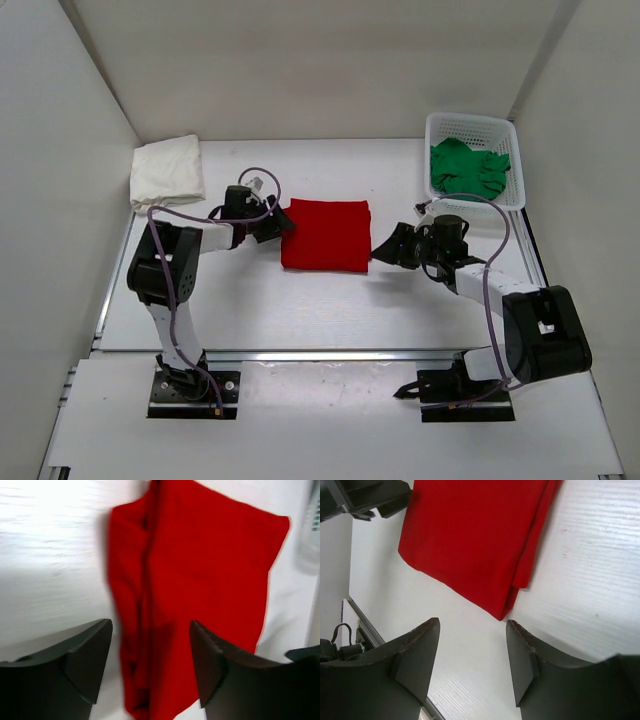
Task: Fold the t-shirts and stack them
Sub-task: Put the neatly folded tshirt into the corner of the board with the left arm
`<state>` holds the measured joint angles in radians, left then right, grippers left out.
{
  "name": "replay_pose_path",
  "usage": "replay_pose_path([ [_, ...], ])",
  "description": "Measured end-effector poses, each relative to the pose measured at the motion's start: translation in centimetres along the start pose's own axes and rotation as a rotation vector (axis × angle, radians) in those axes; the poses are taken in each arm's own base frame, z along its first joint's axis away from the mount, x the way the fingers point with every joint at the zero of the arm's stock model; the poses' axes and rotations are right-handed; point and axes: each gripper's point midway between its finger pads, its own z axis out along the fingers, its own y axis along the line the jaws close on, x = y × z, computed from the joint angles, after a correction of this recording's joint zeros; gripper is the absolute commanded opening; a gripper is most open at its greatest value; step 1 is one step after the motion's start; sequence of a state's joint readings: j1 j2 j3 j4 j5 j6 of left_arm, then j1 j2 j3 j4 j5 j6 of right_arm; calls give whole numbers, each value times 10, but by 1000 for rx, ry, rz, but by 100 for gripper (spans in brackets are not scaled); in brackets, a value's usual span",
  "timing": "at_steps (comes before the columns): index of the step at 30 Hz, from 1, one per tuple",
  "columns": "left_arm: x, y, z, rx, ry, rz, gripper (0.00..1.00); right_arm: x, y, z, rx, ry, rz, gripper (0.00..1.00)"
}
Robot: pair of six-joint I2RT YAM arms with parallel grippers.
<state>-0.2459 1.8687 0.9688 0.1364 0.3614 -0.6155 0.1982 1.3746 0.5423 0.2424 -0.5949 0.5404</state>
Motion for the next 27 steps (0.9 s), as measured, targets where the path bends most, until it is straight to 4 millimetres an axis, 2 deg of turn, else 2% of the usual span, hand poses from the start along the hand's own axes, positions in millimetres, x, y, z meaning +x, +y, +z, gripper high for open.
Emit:
replay_pose_path([
  [1,2,-4,4,18,8,4,64,-1,0,-1,-2,-7,0,54],
  [2,4,-6,8,35,15,-1,50,-3,1,-2,-6,-15,-3,54],
  [4,8,-9,17,49,35,-12,38,-6,3,-3,-15,-25,-9,54],
  [5,10,-10,22,64,44,-18,23,-7,4,-3,-20,-27,-11,55],
  [7,13,-15,30,78,58,-30,8,-8,5,-3,-29,-29,-15,54],
  [9,13,-24,37,95,69,-34,0,-8,7,-2,-36,-30,-18,54],
  [12,5,-43,50,105,78,-22,0,-5,6,-3,-39,-28,-14,54],
  [15,-18,-65,63,135,67,-13,0,0,3,-3,-35,-20,-2,53],
  [17,-47,-85,68,173,39,-7,0,1,0,-4,-31,-19,5,54],
  [19,-85,-103,66,207,2,-3,0,0,-2,-5,-26,-23,9,54],
  [21,-136,-115,55,234,-66,3,0,-1,-4,-6,-23,-25,13,54],
  [23,-193,-117,34,254,-154,5,0,0,-5,-6,-23,-21,14,54],
  [25,-250,-98,0,251,-263,-13,0,3,-7,-5,-22,-10,18,53],
  [27,-296,-59,-41,217,-371,-59,0,6,-9,-3,-21,4,27,54],
])
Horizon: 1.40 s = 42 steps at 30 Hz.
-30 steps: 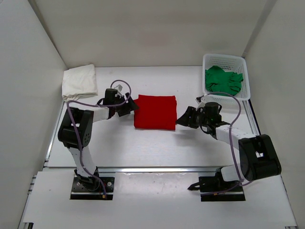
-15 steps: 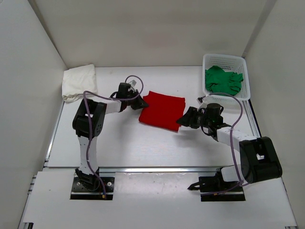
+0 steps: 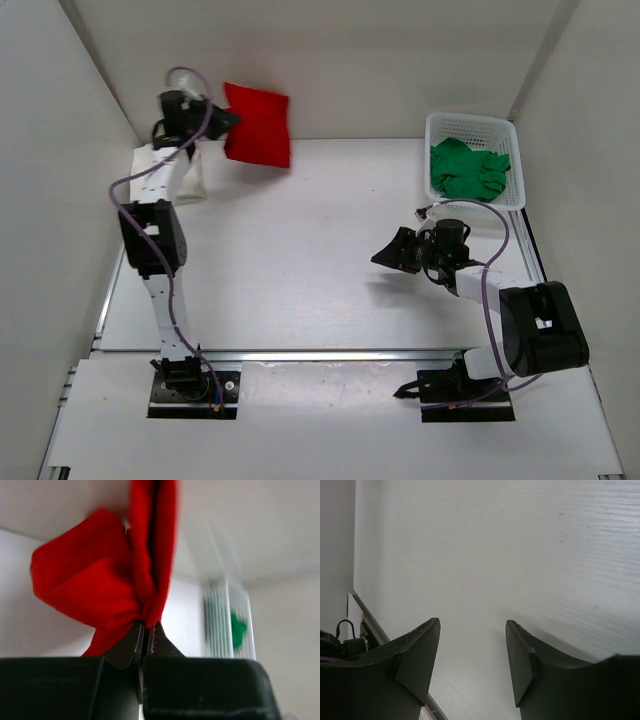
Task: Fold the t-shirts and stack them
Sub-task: Put the neatly folded tshirt into the corner of the board with the left arm
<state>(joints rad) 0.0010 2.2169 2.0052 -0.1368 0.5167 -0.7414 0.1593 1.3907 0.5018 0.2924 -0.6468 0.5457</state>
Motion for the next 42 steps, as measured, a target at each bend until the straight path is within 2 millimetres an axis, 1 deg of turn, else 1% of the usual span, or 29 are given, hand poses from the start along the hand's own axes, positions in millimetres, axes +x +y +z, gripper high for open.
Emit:
replay_pose_path([
  [1,-28,22,-18,-32,-58,-20,11,2,-1,1,1,7,6,54],
  [2,-47,44,-35,-69,-102,-48,20,2,-2,1,1,10,9,54],
  [3,-66,71,-58,-108,-158,-77,50,4,-3,1,1,15,11,54],
  [4,-75,101,-82,-162,-199,-123,98,5,-4,2,2,20,14,54],
  [5,-79,130,-106,-206,-241,-183,99,7,-4,3,-1,28,15,54],
  [7,-72,183,-145,-277,-304,-314,99,10,-3,4,-5,39,14,54],
  [8,-61,207,-161,-307,-321,-385,99,11,-2,5,-7,42,12,54],
  [10,-27,248,-182,-358,-336,-516,99,14,1,6,-14,51,5,54],
  [12,17,275,-193,-413,-315,-636,99,17,4,7,-19,59,-4,55],
  [13,37,281,-196,-437,-294,-684,99,18,5,8,-22,63,-8,55],
  [14,47,280,-197,-435,-281,-713,98,18,5,8,-23,65,-13,55],
  [16,44,269,-200,-428,-293,-704,98,21,8,9,-27,73,-23,55],
  [18,28,247,-207,-400,-325,-662,99,23,9,10,-23,77,-31,55],
  [20,6,221,-216,-366,-371,-596,99,25,11,10,-18,80,-42,52],
  [21,-4,206,-219,-350,-392,-551,99,25,13,9,-15,78,-49,44],
  [22,-12,194,-222,-340,-412,-510,98,25,13,9,-8,74,-59,26],
  [23,-16,181,-221,-332,-422,-464,98,24,14,8,0,70,-70,18],
  [24,-16,166,-215,-325,-416,-411,99,23,13,6,13,66,-73,7],
  [25,-10,148,-204,-315,-398,-360,99,22,14,6,27,62,-84,0],
  [27,16,104,-173,-280,-320,-253,99,17,15,4,64,52,-104,0],
  [29,57,55,-140,-225,-221,-143,98,9,20,3,99,26,-139,0],
  [30,84,28,-126,-190,-160,-82,99,4,24,2,110,9,-156,1],
  [32,134,-17,-108,-131,-57,24,99,-7,32,-3,122,-38,-187,1],
  [34,178,-53,-104,-75,28,116,98,-16,41,-9,127,-87,-213,3],
  [36,216,-81,-107,-28,92,201,99,-27,49,-19,110,-132,-226,3],
  [38,255,-98,-115,15,160,278,99,-43,51,-27,124,-160,-216,13],
  [40,294,-108,-122,33,238,375,98,-65,52,-31,153,-185,-219,18],
  [41,311,-109,-125,27,269,429,99,-75,52,-32,162,-202,-224,23],
  [42,325,-109,-128,18,291,487,99,-84,52,-34,163,-223,-233,23],
])
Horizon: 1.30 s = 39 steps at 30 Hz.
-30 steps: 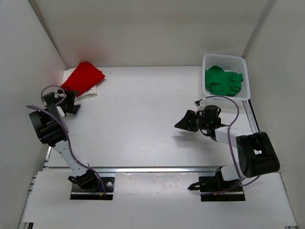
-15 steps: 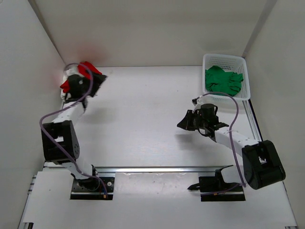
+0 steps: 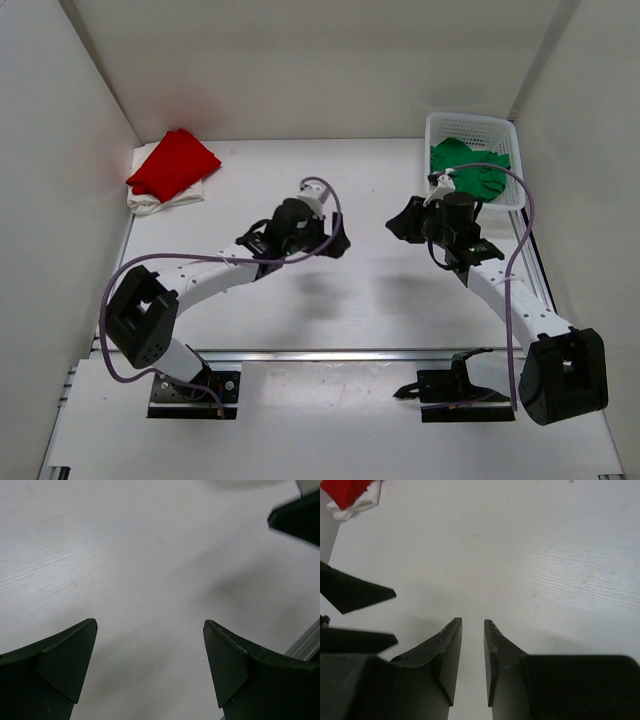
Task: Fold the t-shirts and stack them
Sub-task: Put the neatly folded tshirt into the corner of the board with the left arm, then grab crumpled tshirt from bin with the right arm
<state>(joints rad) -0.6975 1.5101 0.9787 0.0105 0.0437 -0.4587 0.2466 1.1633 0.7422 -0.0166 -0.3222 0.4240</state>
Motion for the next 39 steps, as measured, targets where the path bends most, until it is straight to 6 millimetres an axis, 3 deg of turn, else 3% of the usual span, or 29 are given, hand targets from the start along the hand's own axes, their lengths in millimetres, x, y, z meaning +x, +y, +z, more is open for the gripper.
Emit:
replay_pose_path([
  [2,19,-13,1,0,38,84,99,-7,-5,-2,3,-15,-12,15],
  [4,22,-9,2,-23,39,121,99,-10,-9,0,20,-17,-44,5],
  [5,16,2,3,-58,21,125,99,-10,-11,2,37,-15,-65,1],
  [10,-25,59,6,-221,-85,79,99,-9,2,11,37,-1,-136,0],
  [12,-39,68,6,-228,-128,66,99,-25,-7,6,5,-37,-86,0],
  [16,-46,43,11,-113,-136,93,99,-85,-85,-14,173,-147,57,0],
  [20,-38,5,14,125,-115,64,99,-146,-114,-5,317,-184,30,0],
  [23,-21,21,8,220,-86,-46,99,-167,-141,-1,369,-196,52,0],
  [26,-8,48,10,225,-45,-156,99,-165,-197,-2,471,-167,128,1],
  [29,2,51,15,223,-11,-183,99,-157,-250,13,565,-92,174,18],
  [33,17,25,18,250,20,-143,98,-139,-288,53,605,23,187,51],
  [36,25,7,18,268,34,-108,99,-131,-307,79,613,87,189,63],
  [39,28,0,18,277,38,-101,99,-133,-320,104,618,122,165,65],
])
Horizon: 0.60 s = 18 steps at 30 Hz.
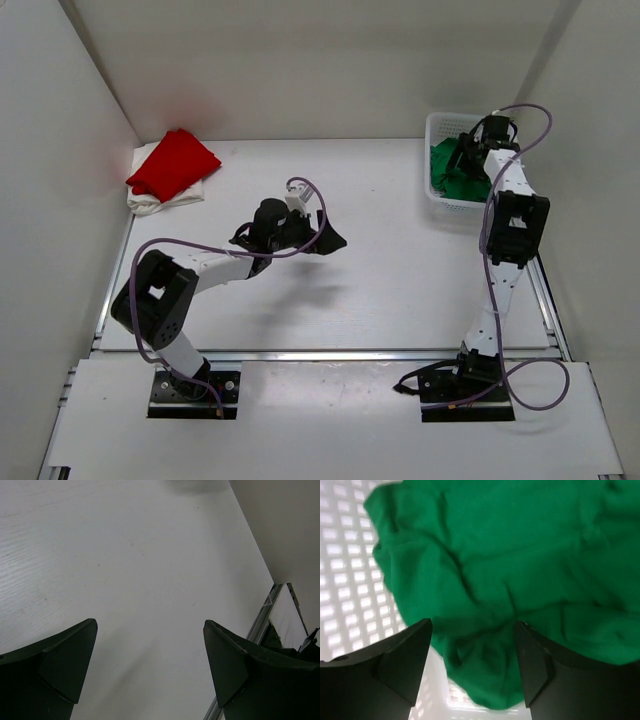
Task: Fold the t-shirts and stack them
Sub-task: Grab crumpled tshirt from bin with the right arm
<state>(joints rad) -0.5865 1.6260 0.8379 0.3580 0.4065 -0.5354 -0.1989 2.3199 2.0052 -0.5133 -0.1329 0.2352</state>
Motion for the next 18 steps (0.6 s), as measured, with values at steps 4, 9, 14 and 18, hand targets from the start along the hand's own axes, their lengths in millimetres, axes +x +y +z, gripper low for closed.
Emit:
replay_pose_path([
  [4,-3,3,0,-18,-14,-6,98,-9,6,29,6,21,-28,19],
  [9,2,1,-2,-25,-5,-4,99,-4,12,35,33,62,-41,0],
  [14,2,-3,-6,-23,0,-5,99,-30,33,-6,29,13,-68,0],
  [18,0,-5,-11,-23,-5,-24,98,-84,73,-106,-31,-141,-111,1],
])
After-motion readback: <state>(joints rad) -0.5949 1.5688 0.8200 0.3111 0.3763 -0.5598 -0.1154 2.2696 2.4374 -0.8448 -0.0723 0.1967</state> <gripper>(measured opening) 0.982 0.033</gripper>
